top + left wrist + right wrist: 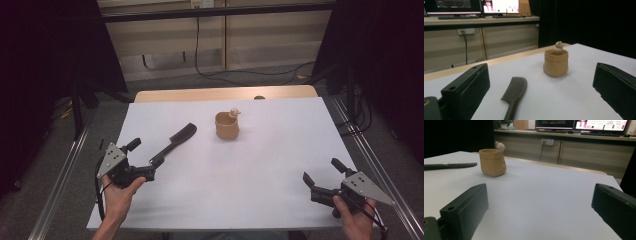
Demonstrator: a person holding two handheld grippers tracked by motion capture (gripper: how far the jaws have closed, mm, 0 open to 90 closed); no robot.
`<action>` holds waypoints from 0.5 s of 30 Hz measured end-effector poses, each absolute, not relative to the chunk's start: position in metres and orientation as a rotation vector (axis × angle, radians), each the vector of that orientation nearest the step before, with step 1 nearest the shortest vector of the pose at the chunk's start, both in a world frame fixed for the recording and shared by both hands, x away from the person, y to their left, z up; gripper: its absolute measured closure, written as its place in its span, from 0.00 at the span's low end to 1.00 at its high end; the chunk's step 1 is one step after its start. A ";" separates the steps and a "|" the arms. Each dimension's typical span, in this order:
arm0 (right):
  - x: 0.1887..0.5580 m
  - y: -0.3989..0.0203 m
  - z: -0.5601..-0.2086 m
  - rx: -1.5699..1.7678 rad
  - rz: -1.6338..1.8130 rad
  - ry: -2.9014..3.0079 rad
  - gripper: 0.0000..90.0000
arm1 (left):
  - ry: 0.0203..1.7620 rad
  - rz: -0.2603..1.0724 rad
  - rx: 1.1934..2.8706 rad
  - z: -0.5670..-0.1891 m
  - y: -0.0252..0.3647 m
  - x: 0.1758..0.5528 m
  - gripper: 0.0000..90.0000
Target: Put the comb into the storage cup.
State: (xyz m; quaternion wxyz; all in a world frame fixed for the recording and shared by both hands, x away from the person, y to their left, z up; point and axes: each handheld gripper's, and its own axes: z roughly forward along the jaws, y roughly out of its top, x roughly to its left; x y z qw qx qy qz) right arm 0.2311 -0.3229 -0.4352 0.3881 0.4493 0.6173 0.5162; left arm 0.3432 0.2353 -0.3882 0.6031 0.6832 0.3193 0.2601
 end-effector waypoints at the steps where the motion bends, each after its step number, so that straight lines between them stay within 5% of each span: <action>1: 0.231 -0.323 -0.435 1.143 1.313 1.570 0.00 | 0.739 0.616 1.581 -0.387 0.236 0.344 0.02; 15: 0.231 -0.324 -0.435 1.145 1.307 1.567 0.00 | 0.733 0.619 1.588 -0.381 0.233 0.365 0.02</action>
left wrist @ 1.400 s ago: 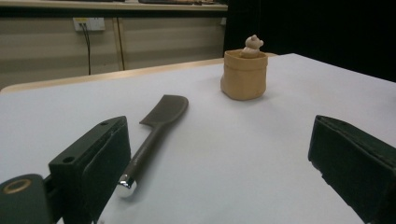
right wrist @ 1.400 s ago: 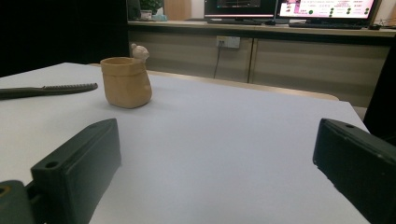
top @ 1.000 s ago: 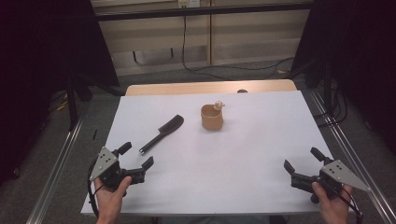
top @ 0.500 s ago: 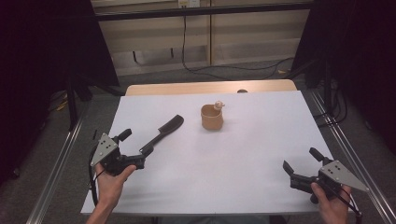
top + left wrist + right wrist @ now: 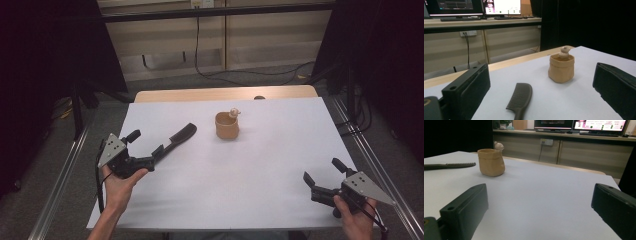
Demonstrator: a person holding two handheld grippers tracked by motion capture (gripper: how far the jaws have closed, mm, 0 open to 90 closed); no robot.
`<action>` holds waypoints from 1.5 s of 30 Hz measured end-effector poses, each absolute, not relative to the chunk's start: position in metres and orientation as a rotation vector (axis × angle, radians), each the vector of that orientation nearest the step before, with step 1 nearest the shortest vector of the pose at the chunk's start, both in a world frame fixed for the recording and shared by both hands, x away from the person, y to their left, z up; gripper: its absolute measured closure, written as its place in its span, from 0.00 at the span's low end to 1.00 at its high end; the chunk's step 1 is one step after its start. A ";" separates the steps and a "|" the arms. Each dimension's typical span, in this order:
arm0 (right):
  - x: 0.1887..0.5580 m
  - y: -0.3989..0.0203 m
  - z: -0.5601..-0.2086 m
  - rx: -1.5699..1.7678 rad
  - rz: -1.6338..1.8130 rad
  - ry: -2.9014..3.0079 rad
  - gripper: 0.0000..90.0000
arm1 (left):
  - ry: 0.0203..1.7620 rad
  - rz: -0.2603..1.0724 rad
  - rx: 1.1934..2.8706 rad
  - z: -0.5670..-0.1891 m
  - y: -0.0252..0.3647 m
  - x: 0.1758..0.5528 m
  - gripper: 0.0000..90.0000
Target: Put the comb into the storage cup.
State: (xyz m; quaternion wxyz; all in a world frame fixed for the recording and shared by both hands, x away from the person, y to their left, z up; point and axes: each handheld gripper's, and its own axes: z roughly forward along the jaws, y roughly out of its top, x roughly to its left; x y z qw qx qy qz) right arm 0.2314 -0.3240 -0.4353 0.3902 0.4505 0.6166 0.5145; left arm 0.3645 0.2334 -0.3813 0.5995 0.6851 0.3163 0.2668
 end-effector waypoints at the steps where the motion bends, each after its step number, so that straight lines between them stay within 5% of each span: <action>1: 0.232 -0.324 -0.435 1.145 1.308 1.568 0.00 | 0.731 0.626 1.587 -0.382 0.233 0.367 0.02; 33: 0.232 -0.324 -0.436 1.145 1.312 1.577 0.00 | 0.729 0.575 1.741 -0.380 0.215 0.415 0.04; 45: 0.232 -0.324 -0.436 1.143 1.313 1.579 0.00 | 0.814 0.336 1.905 -0.378 0.213 0.433 0.04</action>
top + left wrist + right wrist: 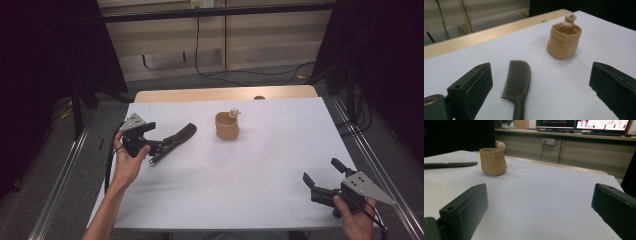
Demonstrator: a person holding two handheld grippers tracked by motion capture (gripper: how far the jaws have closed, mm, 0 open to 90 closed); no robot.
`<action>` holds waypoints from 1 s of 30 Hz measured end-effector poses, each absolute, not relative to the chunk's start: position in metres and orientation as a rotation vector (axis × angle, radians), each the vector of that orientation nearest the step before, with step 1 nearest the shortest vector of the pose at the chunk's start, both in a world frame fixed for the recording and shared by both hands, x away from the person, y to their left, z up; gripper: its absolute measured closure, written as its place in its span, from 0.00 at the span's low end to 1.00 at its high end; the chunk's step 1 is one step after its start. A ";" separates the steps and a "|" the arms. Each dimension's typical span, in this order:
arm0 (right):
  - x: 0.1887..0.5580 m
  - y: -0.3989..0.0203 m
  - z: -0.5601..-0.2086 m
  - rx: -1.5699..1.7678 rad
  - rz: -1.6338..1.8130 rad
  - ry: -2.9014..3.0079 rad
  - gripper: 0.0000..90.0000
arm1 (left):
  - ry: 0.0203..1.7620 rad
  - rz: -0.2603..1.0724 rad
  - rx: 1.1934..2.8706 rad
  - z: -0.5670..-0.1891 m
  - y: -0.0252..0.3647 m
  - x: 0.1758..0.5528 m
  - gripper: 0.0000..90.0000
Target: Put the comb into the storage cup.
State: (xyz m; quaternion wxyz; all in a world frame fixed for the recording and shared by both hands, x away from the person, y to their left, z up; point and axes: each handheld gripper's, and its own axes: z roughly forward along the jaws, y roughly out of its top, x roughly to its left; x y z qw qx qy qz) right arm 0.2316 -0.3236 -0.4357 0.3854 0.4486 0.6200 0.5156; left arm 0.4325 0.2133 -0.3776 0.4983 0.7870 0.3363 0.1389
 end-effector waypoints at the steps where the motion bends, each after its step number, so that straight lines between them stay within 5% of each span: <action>1: 0.232 -0.324 -0.436 1.142 1.315 1.579 0.00 | 0.809 0.321 1.914 -0.377 0.213 0.434 0.03; 9: 0.232 -0.323 -0.435 1.130 1.318 1.580 0.00 | 0.752 0.270 2.142 -0.373 0.204 0.447 0.06; 30: 0.233 -0.323 -0.436 1.122 1.316 1.588 0.00 | 0.830 0.190 2.428 -0.395 0.192 0.474 0.09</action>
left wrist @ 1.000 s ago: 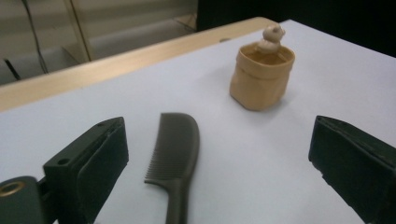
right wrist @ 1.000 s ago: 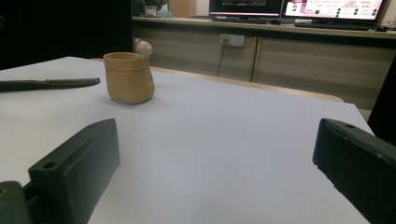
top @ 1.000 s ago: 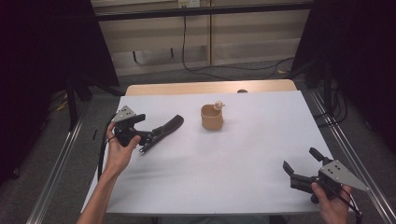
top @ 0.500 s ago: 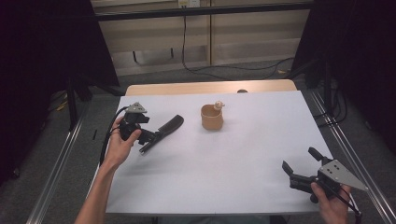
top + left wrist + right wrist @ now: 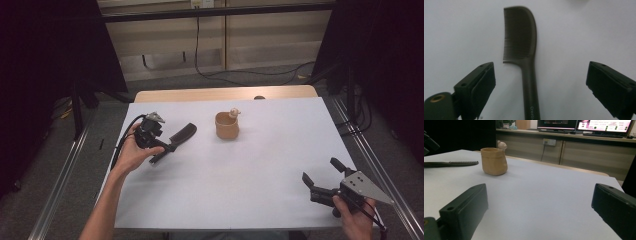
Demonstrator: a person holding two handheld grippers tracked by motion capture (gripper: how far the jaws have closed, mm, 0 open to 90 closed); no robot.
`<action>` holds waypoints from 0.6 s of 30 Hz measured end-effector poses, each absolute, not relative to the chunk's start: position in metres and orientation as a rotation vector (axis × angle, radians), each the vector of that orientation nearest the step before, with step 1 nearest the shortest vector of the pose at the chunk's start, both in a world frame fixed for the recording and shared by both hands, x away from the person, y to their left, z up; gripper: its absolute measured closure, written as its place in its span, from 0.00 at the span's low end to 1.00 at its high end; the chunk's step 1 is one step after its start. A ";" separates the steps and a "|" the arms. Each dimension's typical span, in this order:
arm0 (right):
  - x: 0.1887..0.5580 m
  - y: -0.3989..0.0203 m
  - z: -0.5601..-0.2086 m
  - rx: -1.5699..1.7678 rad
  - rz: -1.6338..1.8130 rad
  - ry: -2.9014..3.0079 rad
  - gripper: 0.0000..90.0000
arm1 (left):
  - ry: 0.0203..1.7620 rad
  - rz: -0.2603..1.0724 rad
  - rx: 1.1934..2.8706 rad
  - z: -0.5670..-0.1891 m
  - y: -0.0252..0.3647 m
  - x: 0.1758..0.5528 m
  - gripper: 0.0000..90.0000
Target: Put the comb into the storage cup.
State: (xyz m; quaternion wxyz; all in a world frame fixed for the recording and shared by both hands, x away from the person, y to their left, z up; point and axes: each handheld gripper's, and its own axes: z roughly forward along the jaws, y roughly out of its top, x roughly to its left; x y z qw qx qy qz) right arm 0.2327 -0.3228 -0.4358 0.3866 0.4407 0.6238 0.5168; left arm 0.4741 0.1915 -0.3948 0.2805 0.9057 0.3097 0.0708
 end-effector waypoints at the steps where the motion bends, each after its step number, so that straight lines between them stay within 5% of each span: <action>1: 0.233 -0.323 -0.436 1.121 1.317 1.588 0.00 | 0.853 0.186 2.434 -0.397 0.191 0.475 0.10; 8: 0.233 -0.322 -0.436 1.116 1.310 1.594 0.00 | 0.845 0.152 2.544 -0.404 0.187 0.480 0.10; 18: 0.234 -0.323 -0.436 1.118 1.309 1.594 0.00 | 0.863 0.148 2.583 -0.414 0.185 0.489 0.30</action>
